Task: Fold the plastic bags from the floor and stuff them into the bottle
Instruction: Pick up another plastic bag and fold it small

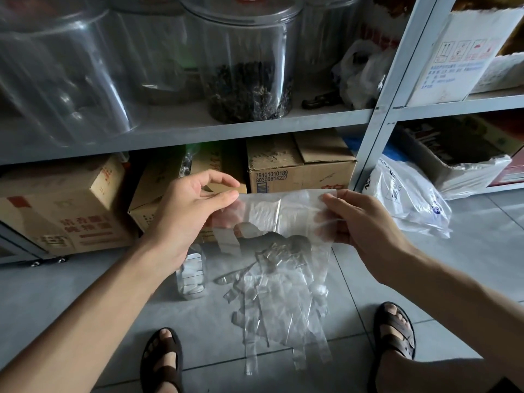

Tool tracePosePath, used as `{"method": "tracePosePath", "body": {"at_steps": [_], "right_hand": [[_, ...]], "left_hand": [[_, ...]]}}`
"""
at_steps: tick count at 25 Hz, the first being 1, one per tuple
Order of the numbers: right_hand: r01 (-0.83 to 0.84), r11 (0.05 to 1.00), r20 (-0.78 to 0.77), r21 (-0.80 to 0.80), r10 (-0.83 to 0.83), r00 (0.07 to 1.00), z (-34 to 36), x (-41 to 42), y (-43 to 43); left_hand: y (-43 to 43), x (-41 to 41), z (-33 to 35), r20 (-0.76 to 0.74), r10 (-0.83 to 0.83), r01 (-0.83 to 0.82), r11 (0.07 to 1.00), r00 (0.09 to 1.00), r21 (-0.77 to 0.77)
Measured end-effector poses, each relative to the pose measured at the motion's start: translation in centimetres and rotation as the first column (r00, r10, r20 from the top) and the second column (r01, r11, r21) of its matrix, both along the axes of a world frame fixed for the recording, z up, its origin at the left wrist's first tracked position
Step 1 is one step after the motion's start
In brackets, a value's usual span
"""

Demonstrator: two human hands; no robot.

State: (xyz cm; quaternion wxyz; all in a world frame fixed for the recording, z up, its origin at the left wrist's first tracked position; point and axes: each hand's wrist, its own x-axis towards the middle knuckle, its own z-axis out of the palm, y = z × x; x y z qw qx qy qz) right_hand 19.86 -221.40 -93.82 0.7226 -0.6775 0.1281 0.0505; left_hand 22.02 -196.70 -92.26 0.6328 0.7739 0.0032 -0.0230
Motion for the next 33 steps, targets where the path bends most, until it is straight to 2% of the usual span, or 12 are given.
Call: {"method": "tracePosePath", "body": {"at_steps": [4, 8, 15, 21, 26, 28, 33], "right_hand": [[0.052, 0.998, 0.09, 0.037, -0.055, 0.994, 0.04, -0.01, -0.3], [-0.002, 0.999, 0.193, -0.039, 0.01, 0.981, 0.42, -0.12, -0.33], [0.039, 0.999, 0.256, -0.027, -0.031, 0.966, 0.61, 0.06, -0.52], [0.007, 0.998, 0.223, 0.058, -0.02, 0.975, 0.85, -0.01, -0.54], [0.01, 0.962, 0.045, 0.273, -0.023, 0.999, 0.43, 0.3, -0.63], [0.01, 0.963, 0.047, 0.27, -0.023, 0.999, 0.2, 0.3, -0.74], [0.012, 0.988, 0.175, 0.151, -0.039, 0.984, 0.65, 0.12, -0.77]], "left_hand": [[0.02, -0.01, -0.05, 0.027, 0.032, -0.031, 0.999, 0.999, -0.035], [0.15, 0.14, -0.15, 0.049, 0.047, -0.044, 0.998, 0.998, -0.051], [0.12, 0.11, 0.28, 0.059, 0.051, -0.044, 0.992, 0.997, -0.116], [0.24, 0.25, 0.18, 0.081, 0.066, -0.055, 0.989, 0.995, -0.134], [0.06, 0.25, 0.22, 0.087, 0.025, -0.014, 0.992, 0.996, -0.122], [0.02, 0.23, 0.19, 0.112, 0.017, -0.005, 0.995, 0.994, -0.104], [0.12, 0.07, 0.32, 0.117, 0.044, -0.032, 0.993, 0.992, -0.111]]}}
